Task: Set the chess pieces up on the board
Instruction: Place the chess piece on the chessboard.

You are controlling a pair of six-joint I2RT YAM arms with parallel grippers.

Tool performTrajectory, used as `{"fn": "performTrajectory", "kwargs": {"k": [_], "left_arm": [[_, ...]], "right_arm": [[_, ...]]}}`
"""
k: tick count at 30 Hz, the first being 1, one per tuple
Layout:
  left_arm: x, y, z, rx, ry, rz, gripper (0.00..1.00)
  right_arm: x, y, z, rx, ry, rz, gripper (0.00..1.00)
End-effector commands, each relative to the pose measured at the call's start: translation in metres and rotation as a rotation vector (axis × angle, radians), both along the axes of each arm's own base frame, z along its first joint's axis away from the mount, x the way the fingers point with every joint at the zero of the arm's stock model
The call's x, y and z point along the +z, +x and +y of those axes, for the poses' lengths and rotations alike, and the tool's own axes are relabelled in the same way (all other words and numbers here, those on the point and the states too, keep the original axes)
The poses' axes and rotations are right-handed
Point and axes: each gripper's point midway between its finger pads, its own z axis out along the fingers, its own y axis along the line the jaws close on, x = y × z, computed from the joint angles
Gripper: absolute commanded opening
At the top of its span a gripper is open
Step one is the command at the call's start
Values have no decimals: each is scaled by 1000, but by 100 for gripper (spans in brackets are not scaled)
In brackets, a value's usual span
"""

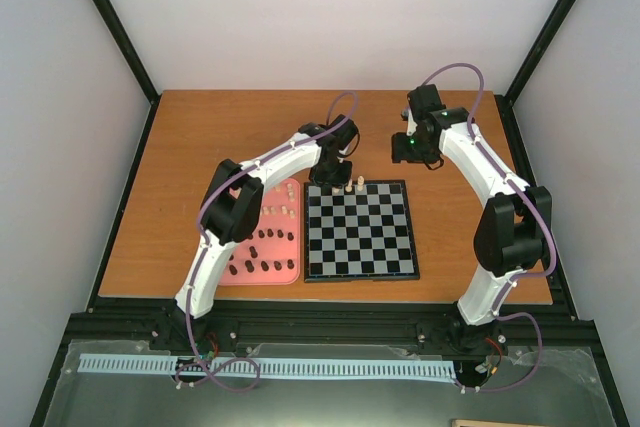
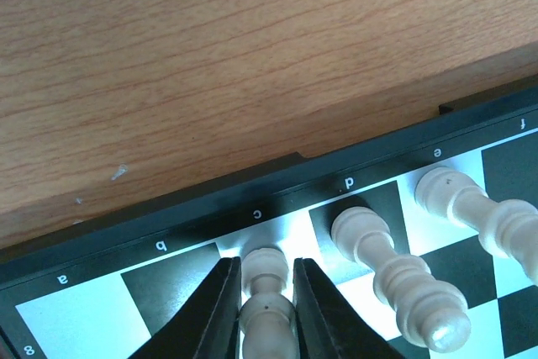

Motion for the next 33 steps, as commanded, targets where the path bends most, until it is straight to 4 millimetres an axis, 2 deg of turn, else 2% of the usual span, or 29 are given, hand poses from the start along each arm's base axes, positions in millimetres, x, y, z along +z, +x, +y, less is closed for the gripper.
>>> {"fn": "performTrajectory", "kwargs": {"k": [1,10,19,23,29,33], "left_arm": [[8,2,-8,-6,-16,-16,21],[12,1,-7,-6,-19,-26,30],[34,11,-3,-2,1,-86,46],[46,17,4,6,26,-122,48],[81,35,27,43,71,-217,49],[103,46,64,121,85,-244,48]], "right_arm": [[2,0,-2,5,2,-8,60],[3,-1,-1,7,10,-9,60],[7,0,1,10,19,-17,60],[9,0,2,14,25,-21,60],[9,2,4,20,34,-21,60],[11,4,5,25,39,-24,60]]}}
